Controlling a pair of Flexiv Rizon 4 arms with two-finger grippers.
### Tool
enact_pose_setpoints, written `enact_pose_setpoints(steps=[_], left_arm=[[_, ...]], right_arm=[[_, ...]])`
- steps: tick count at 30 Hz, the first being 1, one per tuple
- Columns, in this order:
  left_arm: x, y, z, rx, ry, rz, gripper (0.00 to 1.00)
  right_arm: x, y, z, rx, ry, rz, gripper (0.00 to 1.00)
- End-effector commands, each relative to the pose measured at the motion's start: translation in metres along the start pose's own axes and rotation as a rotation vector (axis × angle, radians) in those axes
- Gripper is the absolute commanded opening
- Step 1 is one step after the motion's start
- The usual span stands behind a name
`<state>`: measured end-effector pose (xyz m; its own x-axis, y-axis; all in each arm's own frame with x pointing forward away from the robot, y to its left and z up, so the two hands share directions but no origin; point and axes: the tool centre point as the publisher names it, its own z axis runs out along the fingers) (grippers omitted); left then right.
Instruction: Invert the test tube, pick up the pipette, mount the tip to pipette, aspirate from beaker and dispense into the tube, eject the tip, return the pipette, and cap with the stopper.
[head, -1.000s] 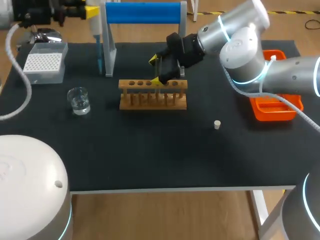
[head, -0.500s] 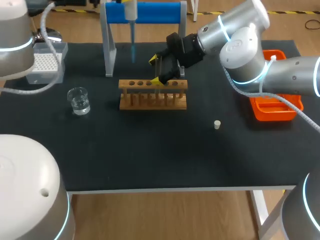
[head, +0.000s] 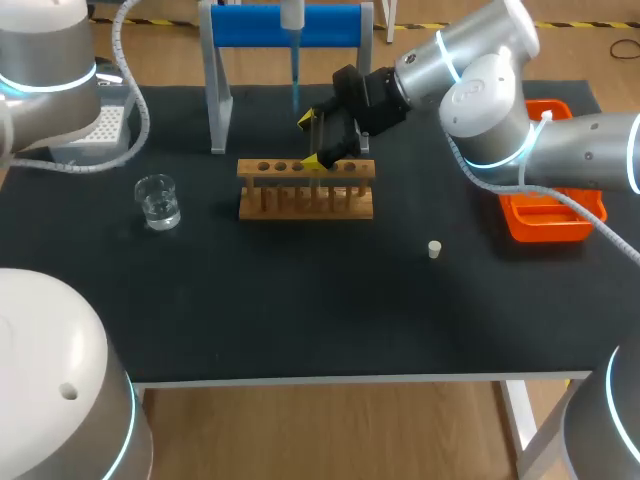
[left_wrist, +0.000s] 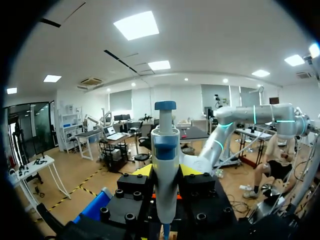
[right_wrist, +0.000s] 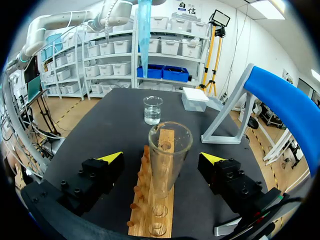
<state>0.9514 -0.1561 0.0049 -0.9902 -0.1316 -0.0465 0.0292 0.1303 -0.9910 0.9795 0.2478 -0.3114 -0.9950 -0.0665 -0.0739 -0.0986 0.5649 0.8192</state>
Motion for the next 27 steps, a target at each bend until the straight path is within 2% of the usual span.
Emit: enact_pose_setpoints(steps=[1, 12, 27], left_arm=[[-0.005, -0.003, 0.010, 0.008, 0.014, 0.002, 0.00], [-0.007, -0.001, 0.020, 0.020, 0.038, 0.000, 0.00], [-0.008, -0.001, 0.020, 0.020, 0.036, 0.000, 0.00]], right_arm=[[-0.001, 0.000, -0.001, 0.003, 0.004, 0.001, 1.00], [-0.001, 0.000, -0.001, 0.003, 0.004, 0.001, 1.00], [-0.001, 0.000, -0.001, 0.003, 0.004, 0.001, 1.00]])
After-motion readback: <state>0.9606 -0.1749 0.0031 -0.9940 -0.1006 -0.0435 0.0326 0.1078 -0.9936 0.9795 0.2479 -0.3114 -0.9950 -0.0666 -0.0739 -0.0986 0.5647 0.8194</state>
